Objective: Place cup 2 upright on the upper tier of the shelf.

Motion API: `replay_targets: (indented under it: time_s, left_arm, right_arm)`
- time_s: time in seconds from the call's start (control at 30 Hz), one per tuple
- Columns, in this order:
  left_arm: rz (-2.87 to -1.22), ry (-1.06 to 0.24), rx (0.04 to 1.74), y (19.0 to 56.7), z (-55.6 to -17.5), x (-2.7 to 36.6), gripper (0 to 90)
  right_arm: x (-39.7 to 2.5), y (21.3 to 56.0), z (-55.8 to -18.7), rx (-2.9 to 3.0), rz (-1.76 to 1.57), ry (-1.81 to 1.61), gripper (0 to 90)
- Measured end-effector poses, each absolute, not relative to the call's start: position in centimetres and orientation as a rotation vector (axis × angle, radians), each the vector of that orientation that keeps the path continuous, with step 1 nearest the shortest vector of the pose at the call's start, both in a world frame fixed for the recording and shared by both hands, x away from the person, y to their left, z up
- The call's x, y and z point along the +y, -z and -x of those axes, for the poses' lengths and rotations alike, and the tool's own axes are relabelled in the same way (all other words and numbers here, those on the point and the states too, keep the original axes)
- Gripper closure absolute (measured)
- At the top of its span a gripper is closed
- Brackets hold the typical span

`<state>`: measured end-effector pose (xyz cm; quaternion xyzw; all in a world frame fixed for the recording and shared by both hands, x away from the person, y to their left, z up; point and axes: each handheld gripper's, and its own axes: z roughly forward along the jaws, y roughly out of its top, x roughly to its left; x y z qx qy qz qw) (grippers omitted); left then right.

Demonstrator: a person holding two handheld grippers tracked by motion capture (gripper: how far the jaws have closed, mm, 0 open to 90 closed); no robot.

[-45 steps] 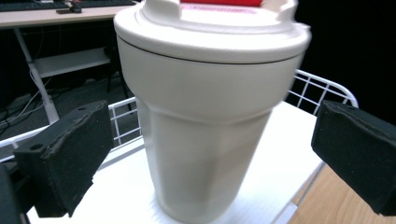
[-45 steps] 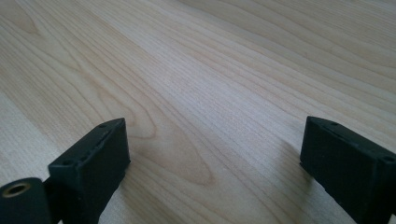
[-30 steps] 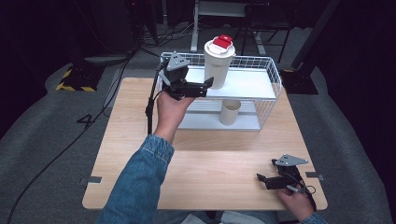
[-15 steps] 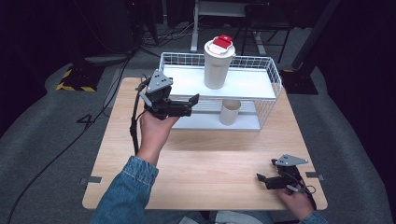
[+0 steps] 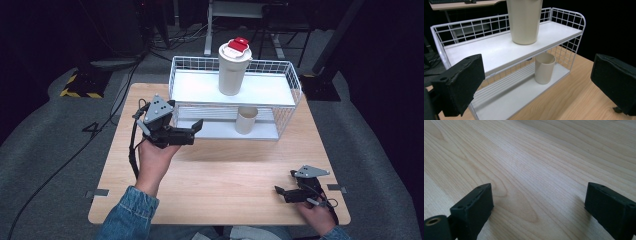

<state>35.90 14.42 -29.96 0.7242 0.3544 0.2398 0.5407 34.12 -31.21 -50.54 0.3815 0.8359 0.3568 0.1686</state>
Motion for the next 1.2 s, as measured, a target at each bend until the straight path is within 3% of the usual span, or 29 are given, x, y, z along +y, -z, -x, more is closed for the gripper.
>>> replay_targets:
  time_s: [1.2]
  left_arm:
    - [-1.887,-0.476,0.951,42.2,-31.7,18.4,0.0]
  right_arm:
    - [-31.2,50.5,-34.2,2.379,-1.082,-1.015,8.4]
